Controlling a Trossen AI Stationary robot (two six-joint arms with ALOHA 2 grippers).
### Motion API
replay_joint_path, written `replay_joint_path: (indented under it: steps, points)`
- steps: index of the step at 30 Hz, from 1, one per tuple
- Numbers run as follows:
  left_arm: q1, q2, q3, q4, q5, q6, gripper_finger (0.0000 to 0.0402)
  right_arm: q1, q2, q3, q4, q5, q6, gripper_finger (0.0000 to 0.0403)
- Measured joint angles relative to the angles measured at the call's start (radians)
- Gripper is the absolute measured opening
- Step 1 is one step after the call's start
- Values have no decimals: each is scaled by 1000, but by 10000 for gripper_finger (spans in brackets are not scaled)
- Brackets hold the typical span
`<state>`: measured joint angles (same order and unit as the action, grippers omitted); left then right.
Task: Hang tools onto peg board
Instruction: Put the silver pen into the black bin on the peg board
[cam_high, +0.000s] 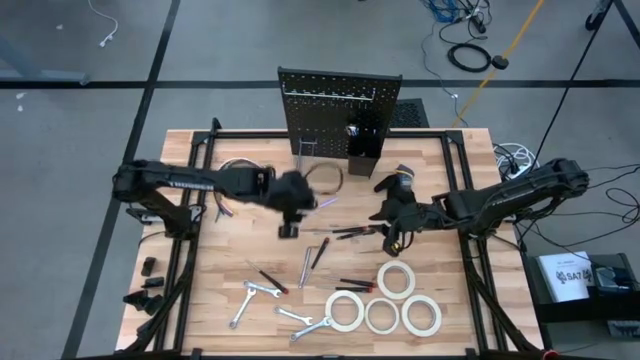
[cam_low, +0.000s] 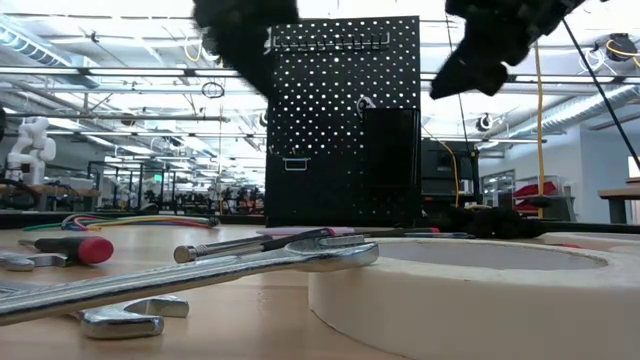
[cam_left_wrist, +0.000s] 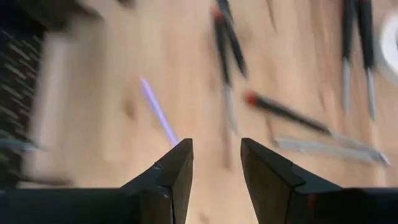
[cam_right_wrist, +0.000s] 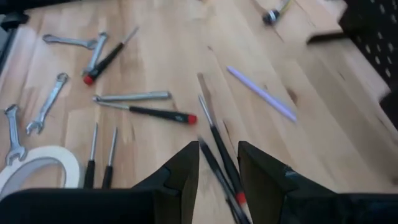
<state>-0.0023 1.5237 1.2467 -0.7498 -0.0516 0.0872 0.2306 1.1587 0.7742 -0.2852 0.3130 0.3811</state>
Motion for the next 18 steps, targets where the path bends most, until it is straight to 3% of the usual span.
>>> replay_joint_path:
  steps: [5, 9, 13, 18]
  points:
    - [-92, -100, -195, 48, -7, -197, 137, 0, 63, 0, 95, -4, -64, 105]
    - [-160, -191, -393, 328, -11, -352, 137, 0, 146, 0, 215, -4, -114, 105]
    - [-193, -204, -560, 651, -14, -509, 137, 0, 243, 0, 303, -9, -168, 105]
    - [-204, -134, -614, 839, -11, -593, 137, -11, 327, 0, 333, -113, -220, 105]
